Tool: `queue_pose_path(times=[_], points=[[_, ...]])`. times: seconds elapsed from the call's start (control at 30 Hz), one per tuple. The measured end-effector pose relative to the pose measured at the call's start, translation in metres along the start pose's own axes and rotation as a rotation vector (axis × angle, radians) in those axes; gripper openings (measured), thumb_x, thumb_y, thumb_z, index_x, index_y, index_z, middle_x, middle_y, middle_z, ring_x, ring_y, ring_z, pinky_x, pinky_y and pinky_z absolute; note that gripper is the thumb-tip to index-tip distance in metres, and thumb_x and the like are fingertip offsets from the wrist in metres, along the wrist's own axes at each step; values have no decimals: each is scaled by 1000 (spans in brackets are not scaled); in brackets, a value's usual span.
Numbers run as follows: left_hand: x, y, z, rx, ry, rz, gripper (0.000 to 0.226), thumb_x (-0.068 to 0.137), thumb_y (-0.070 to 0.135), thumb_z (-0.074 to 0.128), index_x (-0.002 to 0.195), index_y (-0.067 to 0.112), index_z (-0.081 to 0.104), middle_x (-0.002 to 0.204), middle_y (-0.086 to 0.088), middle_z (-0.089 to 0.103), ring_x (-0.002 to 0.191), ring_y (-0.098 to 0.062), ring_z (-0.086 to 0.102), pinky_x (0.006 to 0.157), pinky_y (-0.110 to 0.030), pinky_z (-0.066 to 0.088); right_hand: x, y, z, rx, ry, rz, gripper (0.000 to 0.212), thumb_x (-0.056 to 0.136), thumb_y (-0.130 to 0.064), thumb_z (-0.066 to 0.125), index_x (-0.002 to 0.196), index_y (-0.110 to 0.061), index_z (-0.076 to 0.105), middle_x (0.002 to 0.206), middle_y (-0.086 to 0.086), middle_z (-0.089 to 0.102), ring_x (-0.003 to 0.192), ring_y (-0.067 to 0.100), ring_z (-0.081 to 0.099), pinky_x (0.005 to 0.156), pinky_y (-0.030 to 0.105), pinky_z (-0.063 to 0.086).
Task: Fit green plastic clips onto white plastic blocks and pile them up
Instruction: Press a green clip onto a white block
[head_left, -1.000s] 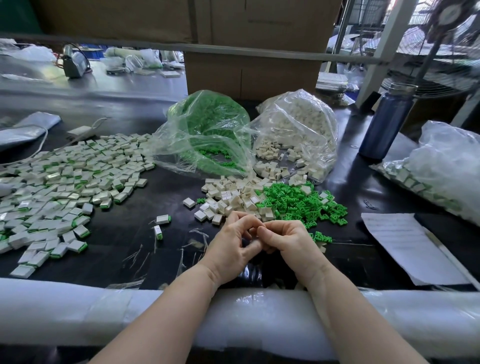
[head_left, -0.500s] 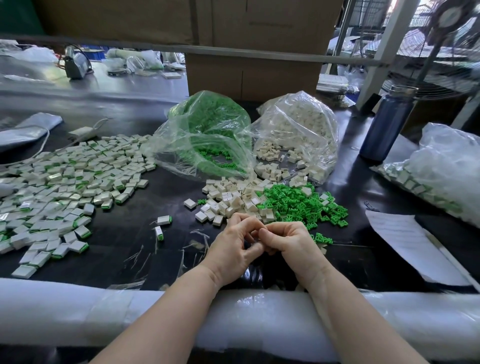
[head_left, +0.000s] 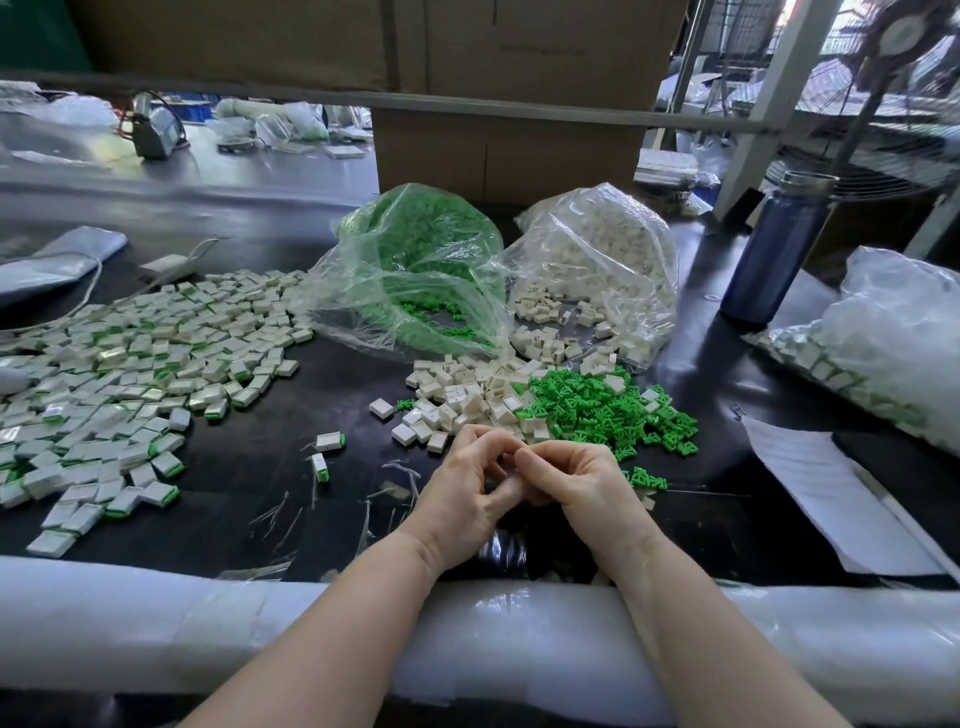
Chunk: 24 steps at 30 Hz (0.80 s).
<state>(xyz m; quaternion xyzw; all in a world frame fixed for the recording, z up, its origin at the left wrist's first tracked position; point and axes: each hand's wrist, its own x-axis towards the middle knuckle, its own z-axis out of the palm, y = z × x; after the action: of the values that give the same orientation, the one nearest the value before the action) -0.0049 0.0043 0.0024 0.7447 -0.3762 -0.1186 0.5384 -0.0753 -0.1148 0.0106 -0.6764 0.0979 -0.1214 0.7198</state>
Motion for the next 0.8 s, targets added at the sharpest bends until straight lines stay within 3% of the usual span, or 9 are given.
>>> queue_pose_path(times=[0.1,0.2,0.33,0.43,0.5,0.57,0.63,0.7,0.8], points=[[1,1,-2,-35,64,-31,7,87,12,62,92,16,61,102,1,47,82,-19,55,75,-19,50,2,1,-2,34,85,-29,17,81,-18,65,93,-7,70,73,1,72,67,11,68,57,19,53],[1,2,-3,-19,89,-62,8,86,11,63,93,9,63,101,-2,48,79,-21,53,76,-24,50,1,1,-3,-60,143,-88,11,82,-5,67,81,-16,69,71,-4,72,66,8,68,53,17,51],[0,5,-3,22,75,-54,11,85,15,65,93,8,64,103,-5,50,77,-17,51,72,-17,48,2,1,-3,-213,170,-146,18,78,-1,71,70,-17,68,67,-2,67,64,12,61,59,24,53],[0,6,-2,41,57,-86,14,85,17,65,94,6,64,102,-8,56,83,-23,57,79,-24,51,3,3,-2,-338,184,-176,19,80,-1,69,71,-17,63,73,1,62,69,12,56,67,23,48],[-1,6,-1,29,70,-102,12,86,14,64,94,6,64,93,-7,62,83,-21,60,80,-27,51,3,3,-1,-411,202,-207,18,82,-2,67,74,-18,63,80,1,61,75,12,56,72,18,46],[-1,4,-2,19,124,-105,4,86,11,64,90,11,64,81,0,64,77,-14,60,77,-20,50,3,2,-1,-441,257,-228,17,83,-3,65,76,-18,64,86,1,61,82,12,58,77,17,46],[-1,2,-2,15,199,-120,10,87,10,61,94,18,62,81,4,63,78,-12,61,78,-21,52,3,1,-3,-505,408,-240,15,83,-4,65,80,-19,64,88,-2,60,86,15,57,80,19,45],[0,0,-2,2,280,-136,18,88,8,59,103,18,60,84,1,62,82,-17,61,82,-33,54,3,2,-9,-636,653,-190,18,81,0,63,88,-16,66,96,0,58,98,22,54,89,30,42],[2,-4,-4,119,487,-118,18,89,8,57,104,15,64,93,-5,64,82,-19,60,80,-31,52,2,0,-19,-725,949,94,39,75,7,49,103,-16,64,119,9,50,117,28,40,95,38,31]])
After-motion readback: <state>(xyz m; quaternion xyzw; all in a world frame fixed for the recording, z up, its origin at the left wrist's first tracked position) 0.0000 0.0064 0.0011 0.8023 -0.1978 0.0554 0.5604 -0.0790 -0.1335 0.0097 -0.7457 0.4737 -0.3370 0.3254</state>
